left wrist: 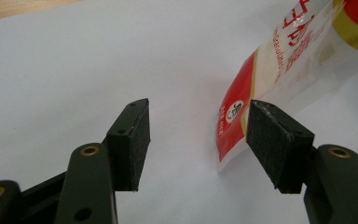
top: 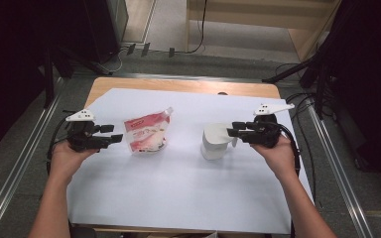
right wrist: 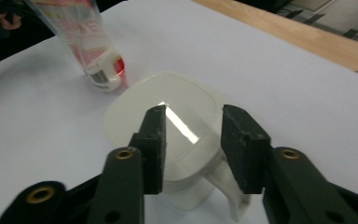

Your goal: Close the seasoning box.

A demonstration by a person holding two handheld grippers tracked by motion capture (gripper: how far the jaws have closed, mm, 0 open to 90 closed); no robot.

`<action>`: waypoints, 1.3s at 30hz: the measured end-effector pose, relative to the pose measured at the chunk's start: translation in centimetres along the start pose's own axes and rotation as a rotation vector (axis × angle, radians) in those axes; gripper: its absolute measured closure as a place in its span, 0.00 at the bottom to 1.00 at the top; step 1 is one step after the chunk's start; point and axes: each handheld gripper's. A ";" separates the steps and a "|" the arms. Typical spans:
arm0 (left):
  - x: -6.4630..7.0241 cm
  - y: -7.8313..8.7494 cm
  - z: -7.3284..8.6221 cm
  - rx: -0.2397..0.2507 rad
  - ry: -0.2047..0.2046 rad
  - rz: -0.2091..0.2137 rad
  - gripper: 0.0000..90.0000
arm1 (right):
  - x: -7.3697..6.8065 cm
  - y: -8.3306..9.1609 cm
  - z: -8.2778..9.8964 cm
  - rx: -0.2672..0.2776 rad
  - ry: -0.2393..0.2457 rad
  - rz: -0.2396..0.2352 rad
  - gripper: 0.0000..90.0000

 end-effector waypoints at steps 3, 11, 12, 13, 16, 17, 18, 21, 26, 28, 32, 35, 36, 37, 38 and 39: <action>0.0 -0.1 0.0 0.002 -0.001 -0.002 0.45 | 0.3 0.6 0.2 0.012 0.009 0.018 0.65; 0.0 0.0 0.0 -0.003 0.001 -0.001 0.45 | 1.2 1.5 1.0 0.024 -0.004 0.036 0.59; 0.0 0.0 0.0 -0.002 0.000 -0.001 0.45 | 1.2 1.6 1.0 0.022 -0.007 0.038 0.59; 0.0 0.0 0.0 -0.003 -0.001 0.000 0.45 | 1.3 1.7 1.1 0.019 -0.005 0.041 0.59; 0.0 0.0 0.0 -0.003 -0.002 0.000 0.45 | 1.4 2.1 1.4 0.023 0.000 0.051 0.58; 0.0 0.1 0.0 -0.003 -0.001 -0.001 0.45 | 1.4 2.3 1.5 0.024 0.001 0.056 0.57; 0.0 0.1 0.0 -0.004 0.000 0.000 0.45 | 1.3 2.4 1.5 0.024 0.006 0.059 0.56; 0.1 0.1 0.0 0.001 0.004 -0.001 0.45 | 1.3 2.8 2.0 0.025 0.017 0.071 0.55; 0.1 0.1 0.0 0.004 0.002 -0.003 0.45 | 1.3 3.7 3.1 0.016 0.004 0.090 0.53; 0.1 0.1 0.0 0.003 0.003 -0.002 0.45 | 1.3 4.0 3.4 0.017 -0.001 0.095 0.53; 0.2 0.1 0.0 0.001 0.004 0.003 0.45 | 1.3 4.5 4.0 0.018 -0.007 0.105 0.53; 0.2 0.1 0.0 -0.002 0.001 0.003 0.44 | 1.5 4.8 4.4 0.017 -0.012 0.117 0.52; 0.2 0.1 0.0 -0.002 0.001 0.003 0.44 | 1.5 4.9 4.5 0.016 -0.018 0.123 0.51; 0.2 0.1 0.0 0.001 -0.002 -0.002 0.44 | 1.7 4.9 4.7 0.013 -0.014 0.128 0.51; 0.2 0.0 0.0 0.001 -0.001 0.000 0.44 | 1.8 4.9 4.8 0.010 -0.020 0.136 0.50; 0.2 0.0 0.0 0.000 -0.003 -0.001 0.44 | 2.0 4.9 4.9 0.010 -0.024 0.146 0.50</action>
Point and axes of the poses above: each handheld gripper's, and its own axes: y roughly backward along the jaws, z roughly out of its underside, x roughly to its right, and after that the axes turned 13 degrees about x, right-handed
